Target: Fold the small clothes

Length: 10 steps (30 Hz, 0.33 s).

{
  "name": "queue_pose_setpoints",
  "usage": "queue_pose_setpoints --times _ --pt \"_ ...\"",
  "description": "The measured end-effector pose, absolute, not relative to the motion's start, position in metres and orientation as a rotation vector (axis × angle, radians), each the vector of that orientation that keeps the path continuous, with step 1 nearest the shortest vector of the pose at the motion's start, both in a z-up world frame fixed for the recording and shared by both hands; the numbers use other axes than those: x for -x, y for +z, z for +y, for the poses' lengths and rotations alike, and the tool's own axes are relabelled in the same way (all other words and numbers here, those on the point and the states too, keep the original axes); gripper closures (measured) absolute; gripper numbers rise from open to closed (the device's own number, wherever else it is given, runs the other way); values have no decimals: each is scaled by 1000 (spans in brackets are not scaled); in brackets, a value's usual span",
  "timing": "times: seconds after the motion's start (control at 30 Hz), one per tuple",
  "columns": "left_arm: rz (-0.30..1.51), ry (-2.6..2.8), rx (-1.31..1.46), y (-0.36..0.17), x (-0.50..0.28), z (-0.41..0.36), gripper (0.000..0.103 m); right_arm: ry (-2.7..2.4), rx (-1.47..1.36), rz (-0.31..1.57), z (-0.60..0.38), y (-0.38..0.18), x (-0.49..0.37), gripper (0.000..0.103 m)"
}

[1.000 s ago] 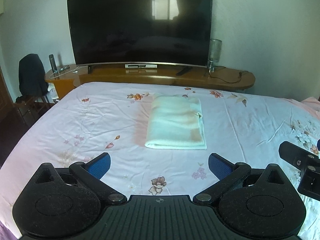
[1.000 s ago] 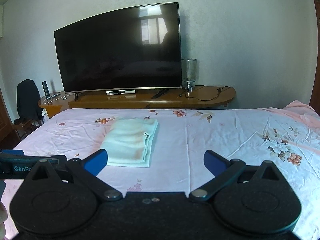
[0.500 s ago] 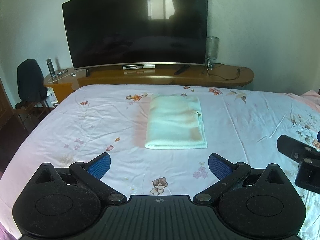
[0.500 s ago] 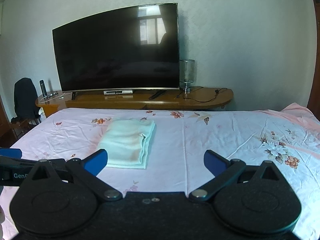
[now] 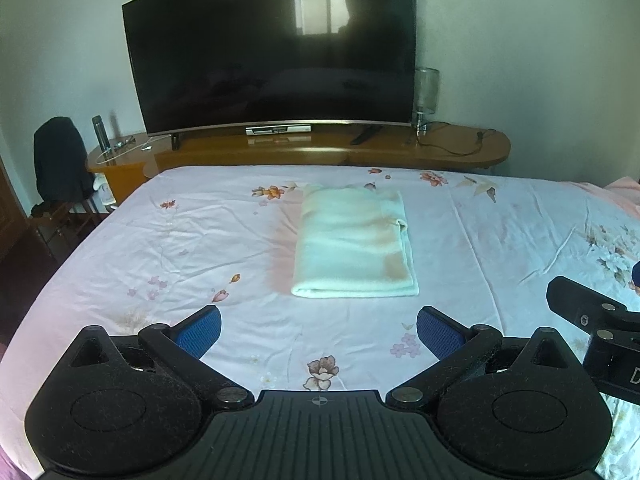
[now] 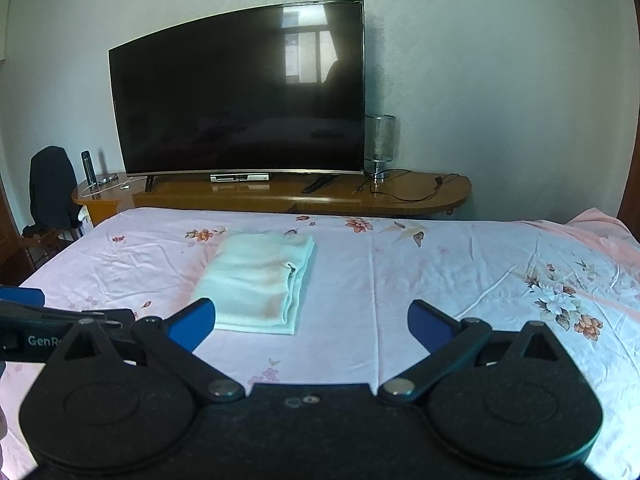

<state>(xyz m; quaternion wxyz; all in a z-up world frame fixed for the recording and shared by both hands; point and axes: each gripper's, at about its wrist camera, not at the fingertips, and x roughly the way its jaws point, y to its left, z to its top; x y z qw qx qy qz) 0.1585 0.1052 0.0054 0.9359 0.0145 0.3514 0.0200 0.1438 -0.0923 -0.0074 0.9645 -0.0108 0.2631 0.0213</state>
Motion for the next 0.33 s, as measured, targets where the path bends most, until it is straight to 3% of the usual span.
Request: queue_pose_setpoints --times 0.33 --pt "708 -23 -52 -1 -168 103 0 19 1 543 -94 -13 -149 0"
